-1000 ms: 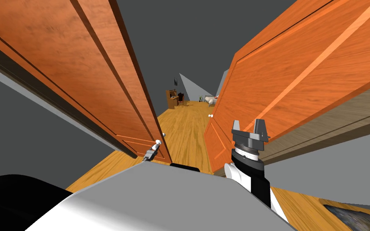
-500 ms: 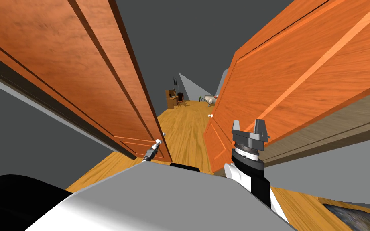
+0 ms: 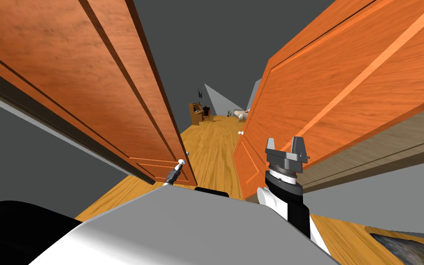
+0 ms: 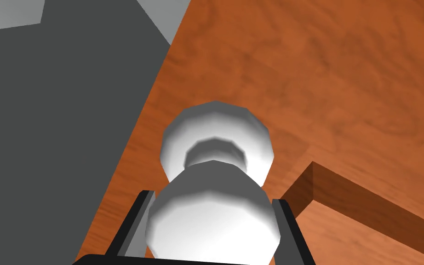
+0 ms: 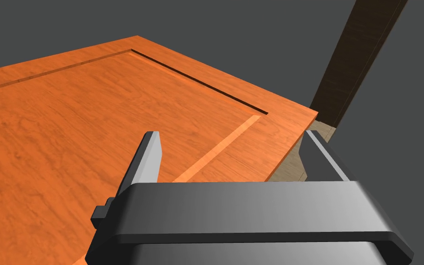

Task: Push the door open

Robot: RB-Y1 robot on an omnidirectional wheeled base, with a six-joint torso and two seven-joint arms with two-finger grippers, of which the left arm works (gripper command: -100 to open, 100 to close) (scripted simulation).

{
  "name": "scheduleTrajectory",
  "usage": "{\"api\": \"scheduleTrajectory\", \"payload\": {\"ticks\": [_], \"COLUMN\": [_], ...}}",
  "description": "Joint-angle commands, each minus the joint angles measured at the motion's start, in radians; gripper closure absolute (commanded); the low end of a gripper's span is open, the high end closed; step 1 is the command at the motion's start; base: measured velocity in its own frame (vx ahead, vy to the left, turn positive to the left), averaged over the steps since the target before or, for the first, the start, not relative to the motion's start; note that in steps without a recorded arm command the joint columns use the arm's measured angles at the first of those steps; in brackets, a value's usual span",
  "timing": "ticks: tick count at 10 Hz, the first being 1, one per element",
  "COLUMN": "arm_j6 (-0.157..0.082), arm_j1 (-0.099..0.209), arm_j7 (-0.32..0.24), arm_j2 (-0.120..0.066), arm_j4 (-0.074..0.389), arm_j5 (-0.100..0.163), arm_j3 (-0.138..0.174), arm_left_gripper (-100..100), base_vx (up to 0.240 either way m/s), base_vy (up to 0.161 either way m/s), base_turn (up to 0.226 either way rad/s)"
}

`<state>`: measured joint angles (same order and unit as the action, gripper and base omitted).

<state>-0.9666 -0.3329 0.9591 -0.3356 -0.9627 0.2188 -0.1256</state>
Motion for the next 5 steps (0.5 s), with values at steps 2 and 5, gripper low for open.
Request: {"api": "scheduleTrajectory", "payload": {"ticks": [2,5], "arm_j6": [0.001,0.005], "arm_j1": [0.016,0.028], "arm_j7": [-0.076,-0.155], "arm_j2": [0.004,0.012], "arm_j4": [0.006,0.013], "arm_j5": [0.018,0.032], "arm_j3": [0.018,0.027], "arm_left_gripper": [100,100], "base_vx": [0.033,0.028], "base_vy": [0.004,0.002], "base_turn": [-0.015,-0.002]}}
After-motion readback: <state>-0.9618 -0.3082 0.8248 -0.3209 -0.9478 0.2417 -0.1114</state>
